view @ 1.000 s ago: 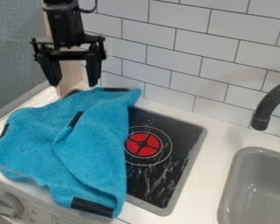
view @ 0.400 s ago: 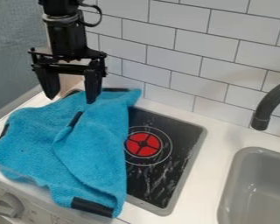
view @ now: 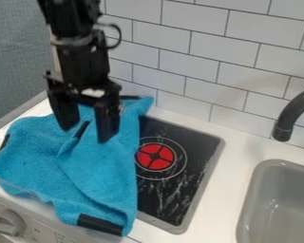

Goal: The figure blue cloth from bottom to top right

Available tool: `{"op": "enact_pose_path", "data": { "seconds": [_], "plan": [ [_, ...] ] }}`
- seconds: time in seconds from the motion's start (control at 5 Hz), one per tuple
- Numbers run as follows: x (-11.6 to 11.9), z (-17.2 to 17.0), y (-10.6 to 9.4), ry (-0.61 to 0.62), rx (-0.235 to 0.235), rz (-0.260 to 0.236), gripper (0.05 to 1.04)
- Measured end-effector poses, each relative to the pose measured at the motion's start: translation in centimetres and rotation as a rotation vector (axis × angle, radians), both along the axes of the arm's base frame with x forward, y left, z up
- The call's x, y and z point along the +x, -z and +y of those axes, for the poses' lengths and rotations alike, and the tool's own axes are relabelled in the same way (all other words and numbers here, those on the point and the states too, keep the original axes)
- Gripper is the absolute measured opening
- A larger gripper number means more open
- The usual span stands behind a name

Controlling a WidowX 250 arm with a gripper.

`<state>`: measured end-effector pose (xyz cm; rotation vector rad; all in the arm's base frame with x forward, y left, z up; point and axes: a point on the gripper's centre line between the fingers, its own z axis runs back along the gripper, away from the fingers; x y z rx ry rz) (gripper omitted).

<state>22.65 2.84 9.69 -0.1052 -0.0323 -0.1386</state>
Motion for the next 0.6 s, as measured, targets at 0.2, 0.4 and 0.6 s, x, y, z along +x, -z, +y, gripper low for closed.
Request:
{"op": "enact_pose_path", "data": {
  "seconds": [0.2, 0.4, 0.6],
  "plan": [
    [-1.8, -2.2, 1.4, 0.151, -0.002, 0.049, 0.999],
    [-3.9, -3.9, 1.9, 0.258, 0.011, 0.056, 0.999],
    [-5.6, -5.5, 2.9, 0.335, 0.009, 0.088, 0.999]
  ]
}}
